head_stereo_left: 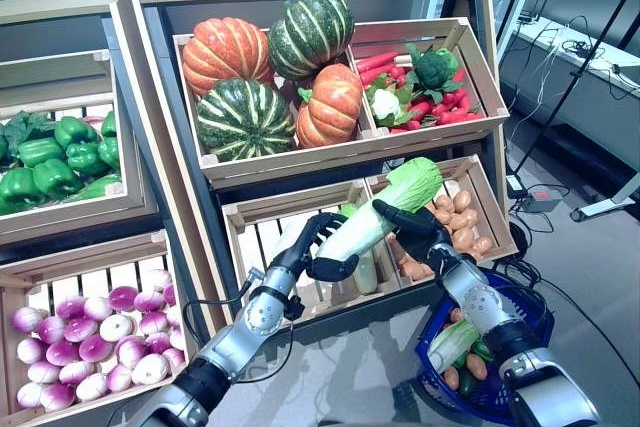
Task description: Put vegetables into the basket
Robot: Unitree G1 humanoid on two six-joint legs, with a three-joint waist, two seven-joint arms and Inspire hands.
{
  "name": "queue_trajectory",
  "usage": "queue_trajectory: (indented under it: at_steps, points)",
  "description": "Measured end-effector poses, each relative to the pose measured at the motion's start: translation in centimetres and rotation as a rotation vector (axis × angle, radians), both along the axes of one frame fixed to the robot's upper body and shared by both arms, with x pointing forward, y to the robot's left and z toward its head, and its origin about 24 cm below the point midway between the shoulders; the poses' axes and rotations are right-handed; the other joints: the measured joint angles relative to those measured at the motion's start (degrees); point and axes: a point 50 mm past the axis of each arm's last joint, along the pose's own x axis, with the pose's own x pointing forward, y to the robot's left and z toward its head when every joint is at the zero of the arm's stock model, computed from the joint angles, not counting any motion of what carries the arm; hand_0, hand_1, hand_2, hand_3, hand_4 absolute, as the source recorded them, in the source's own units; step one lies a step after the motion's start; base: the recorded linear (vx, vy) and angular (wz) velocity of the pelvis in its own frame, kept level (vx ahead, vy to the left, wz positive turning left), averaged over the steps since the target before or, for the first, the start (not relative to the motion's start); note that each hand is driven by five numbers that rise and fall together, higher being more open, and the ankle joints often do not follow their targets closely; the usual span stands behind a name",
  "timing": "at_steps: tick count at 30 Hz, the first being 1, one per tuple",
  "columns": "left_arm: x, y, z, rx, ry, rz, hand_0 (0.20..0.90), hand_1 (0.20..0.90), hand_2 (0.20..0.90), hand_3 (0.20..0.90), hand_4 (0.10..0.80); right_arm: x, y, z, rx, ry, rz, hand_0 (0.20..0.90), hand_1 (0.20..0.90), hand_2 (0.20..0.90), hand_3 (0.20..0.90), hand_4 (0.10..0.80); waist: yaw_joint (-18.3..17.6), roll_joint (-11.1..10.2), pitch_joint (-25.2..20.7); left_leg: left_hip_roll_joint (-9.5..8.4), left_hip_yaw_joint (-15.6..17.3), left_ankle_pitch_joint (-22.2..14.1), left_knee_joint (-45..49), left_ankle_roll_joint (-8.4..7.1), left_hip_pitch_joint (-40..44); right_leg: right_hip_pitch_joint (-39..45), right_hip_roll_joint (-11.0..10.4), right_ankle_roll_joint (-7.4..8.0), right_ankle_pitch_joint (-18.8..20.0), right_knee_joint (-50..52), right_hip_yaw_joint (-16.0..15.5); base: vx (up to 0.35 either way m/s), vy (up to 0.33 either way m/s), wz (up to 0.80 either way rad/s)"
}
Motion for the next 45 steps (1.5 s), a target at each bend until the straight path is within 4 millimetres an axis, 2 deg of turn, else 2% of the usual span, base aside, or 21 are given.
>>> queue_trajectory:
  at_steps: [3, 4, 5, 12, 28, 29, 30, 31, 45]
  points:
    - [0.0, 0.0, 0.1, -0.001, -0.005, -0.014, 0.3, 0.3, 0.3, 0.3, 0.4, 0.0, 0.0, 0.1, 0.026, 0.003, -0.007, 0.9, 0.9, 0.9, 0.9, 0.8, 0.0, 0.0, 0.0, -0.01, -0.1, 0.0, 0.0, 0.0, 0.0, 0.0, 0.0, 0.0, 0.0, 0.0, 0.0, 0.0, 0.0, 0.0]
    - [0.0, 0.0, 0.1, 0.0, -0.006, -0.016, 0.3, 0.3, 0.3, 0.3, 0.4, 0.0, 0.0, 0.1, 0.028, 0.003, -0.007, 0.507, 0.507, 0.507, 0.507, 0.538, 0.0, 0.0, 0.0, -0.01, -0.1, 0.0, 0.0, 0.0, 0.0, 0.0, 0.0, 0.0, 0.0, 0.0, 0.0, 0.0, 0.0, 0.0]
    - [0.0, 0.0, 0.1, 0.001, -0.008, -0.019, 0.3, 0.3, 0.3, 0.3, 0.4, 0.0, 0.0, 0.1, 0.032, 0.004, -0.008, 0.3, 0.3, 0.3, 0.3, 0.4, 0.0, 0.0, 0.0, -0.01, -0.1, 0.0, 0.0, 0.0, 0.0, 0.0, 0.0, 0.0, 0.0, 0.0, 0.0, 0.0, 0.0, 0.0]
    - [0.0, -0.1, 0.4, -0.007, -0.027, -0.036, 0.3, 0.3, 0.3, 0.3, 0.4, 0.0, -0.1, 0.1, 0.101, -0.005, -0.014, 0.3, 0.3, 0.3, 0.3, 0.4, 0.1, 0.0, 0.0, -0.02, -0.2, 0.0, 0.0, 0.01, -0.1, 0.0, 0.0, 0.0, 0.0, 0.0, 0.0, 0.0, 0.0, 0.0]
    - [-0.3, -0.8, 0.5, -0.023, -0.053, -0.057, 0.3, 0.3, 0.3, 0.3, 0.4, 0.1, -0.5, 0.2, 0.101, -0.029, -0.051, 0.3, 0.3, 0.3, 0.3, 0.4, -0.2, 0.4, -0.2, -0.06, -0.8, 0.4, 0.0, 0.08, -0.5, -0.1, 0.0, 0.0, 0.0, 0.0, 0.1, -0.003, 0.001, 0.01]
    - [-0.3, -0.8, 0.5, -0.024, -0.053, -0.057, 0.521, 0.521, 0.521, 0.521, 0.547, 0.1, -0.6, 0.2, 0.101, -0.031, -0.053, 0.3, 0.3, 0.3, 0.3, 0.4, -0.2, 0.4, -0.2, -0.06, -0.8, 0.4, 0.0, 0.08, -0.5, -0.1, 0.0, 0.0, 0.0, 0.0, 0.1, 0.0, 0.0, 0.0]
    - [-0.3, -0.8, 0.5, -0.025, -0.054, -0.057, 0.521, 0.521, 0.521, 0.521, 0.547, 0.1, -0.6, 0.2, 0.101, -0.031, -0.054, 0.3, 0.3, 0.3, 0.3, 0.4, -0.2, 0.4, -0.2, -0.06, -0.8, 0.4, 0.0, 0.08, -0.5, -0.1, 0.0, 0.0, 0.0, 0.0, 0.2, 0.0, 0.0, 0.0]
    - [-0.3, -0.8, 0.5, -0.025, -0.054, -0.056, 0.9, 0.9, 0.9, 0.9, 0.8, 0.1, -0.6, 0.2, 0.101, -0.032, -0.054, 0.3, 0.3, 0.3, 0.3, 0.4, -0.3, 0.4, -0.2, -0.06, -0.8, 0.4, 0.0, 0.08, -0.5, -0.1, 0.0, 0.0, 0.0, 0.0, 0.3, 0.0, 0.0, 0.0]
    - [-0.6, -1.6, 0.1, -0.026, -0.029, -0.08, 0.9, 0.9, 0.9, 0.9, 0.8, 0.0, -1.7, -0.6, 0.085, -0.02, -0.12, 0.3, 0.3, 0.3, 0.3, 0.4, -0.9, 0.4, -0.2, -0.04, 0.1, 0.4, 0.0, 0.08, -0.5, -0.6, 0.0, -0.01, 0.0, 0.0, 1.0, -0.011, 0.0, -0.01]
